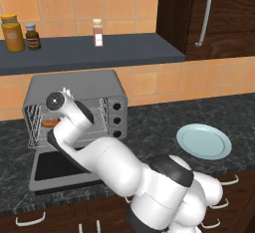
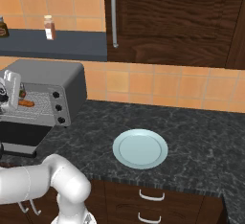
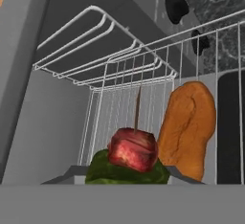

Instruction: Pick up the kebab skewer and baguette bread, and place them inside the toaster oven. Close the toaster oven door and start by setting the timer.

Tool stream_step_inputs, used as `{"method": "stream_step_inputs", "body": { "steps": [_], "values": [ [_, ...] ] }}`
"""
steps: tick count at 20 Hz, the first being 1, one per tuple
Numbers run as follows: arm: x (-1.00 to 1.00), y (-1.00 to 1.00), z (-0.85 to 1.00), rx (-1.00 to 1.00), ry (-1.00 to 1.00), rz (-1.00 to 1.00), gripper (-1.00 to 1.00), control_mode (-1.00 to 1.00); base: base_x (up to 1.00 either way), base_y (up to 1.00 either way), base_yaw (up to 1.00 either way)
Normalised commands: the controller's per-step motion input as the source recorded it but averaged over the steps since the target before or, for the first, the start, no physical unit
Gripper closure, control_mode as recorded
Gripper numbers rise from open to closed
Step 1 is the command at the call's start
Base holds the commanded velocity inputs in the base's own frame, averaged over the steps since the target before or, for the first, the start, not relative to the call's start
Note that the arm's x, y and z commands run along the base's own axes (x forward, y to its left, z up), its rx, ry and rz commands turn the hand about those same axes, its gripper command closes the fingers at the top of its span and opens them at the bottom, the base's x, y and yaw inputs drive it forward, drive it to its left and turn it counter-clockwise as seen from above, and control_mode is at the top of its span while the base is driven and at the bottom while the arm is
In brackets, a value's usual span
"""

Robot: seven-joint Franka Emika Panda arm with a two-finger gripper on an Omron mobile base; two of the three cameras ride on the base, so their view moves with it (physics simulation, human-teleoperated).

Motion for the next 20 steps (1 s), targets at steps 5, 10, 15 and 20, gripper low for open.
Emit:
{"method": "stream_step_inputs", "body": {
  "steps": [5, 10, 15, 20],
  "values": [
    [0.02, 0.21, -0.21, 0.00, 0.08, -0.06, 1.00, -1.00, 0.00, 0.00, 0.00],
    [-0.01, 0.09, -0.16, 0.00, 0.10, -0.01, 1.00, -1.00, 0.00, 0.00, 0.00],
    [0.00, 0.07, 0.00, 0.00, 0.02, 0.00, -1.00, -1.00, 0.00, 0.00, 0.00],
    [0.00, 0.00, 0.00, 0.00, 0.00, 0.00, -1.00, -1.00, 0.00, 0.00, 0.00]
  ]
}}
